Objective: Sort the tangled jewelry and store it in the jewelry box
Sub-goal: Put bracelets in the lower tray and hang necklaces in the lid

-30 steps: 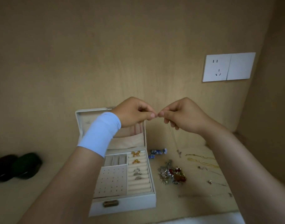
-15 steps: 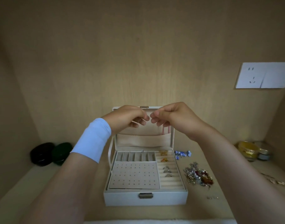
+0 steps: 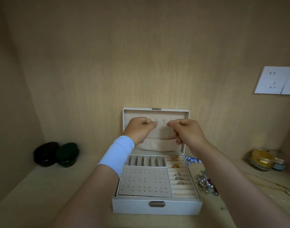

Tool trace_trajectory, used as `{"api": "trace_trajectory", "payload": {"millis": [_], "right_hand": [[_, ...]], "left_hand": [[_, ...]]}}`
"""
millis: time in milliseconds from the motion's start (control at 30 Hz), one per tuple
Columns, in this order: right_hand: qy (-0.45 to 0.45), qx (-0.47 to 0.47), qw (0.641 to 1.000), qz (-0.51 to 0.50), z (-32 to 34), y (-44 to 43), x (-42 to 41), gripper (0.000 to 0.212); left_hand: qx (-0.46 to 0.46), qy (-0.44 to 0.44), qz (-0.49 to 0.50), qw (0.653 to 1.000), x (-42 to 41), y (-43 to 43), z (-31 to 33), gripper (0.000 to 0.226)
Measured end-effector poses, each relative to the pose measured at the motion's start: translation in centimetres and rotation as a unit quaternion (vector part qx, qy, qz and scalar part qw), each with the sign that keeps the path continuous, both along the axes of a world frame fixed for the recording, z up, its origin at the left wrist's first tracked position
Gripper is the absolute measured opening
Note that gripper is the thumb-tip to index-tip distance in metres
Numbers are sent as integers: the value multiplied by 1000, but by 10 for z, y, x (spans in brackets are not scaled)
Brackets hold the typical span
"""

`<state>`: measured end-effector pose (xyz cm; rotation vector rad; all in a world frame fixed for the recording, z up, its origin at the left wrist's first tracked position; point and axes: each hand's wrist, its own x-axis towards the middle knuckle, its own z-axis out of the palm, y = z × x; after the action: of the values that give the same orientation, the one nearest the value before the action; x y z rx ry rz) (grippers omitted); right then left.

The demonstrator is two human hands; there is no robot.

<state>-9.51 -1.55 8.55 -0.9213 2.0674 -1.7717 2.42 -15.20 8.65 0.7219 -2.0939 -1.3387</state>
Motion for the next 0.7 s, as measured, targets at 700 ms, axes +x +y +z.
{"api": "trace_trajectory", "payload": {"millis": [700], "right_hand": [[129,85,975,-160,-18,-32,-13,22]], "left_hand": [[-101,-37,46,993,-32,1,-31,40]]}}
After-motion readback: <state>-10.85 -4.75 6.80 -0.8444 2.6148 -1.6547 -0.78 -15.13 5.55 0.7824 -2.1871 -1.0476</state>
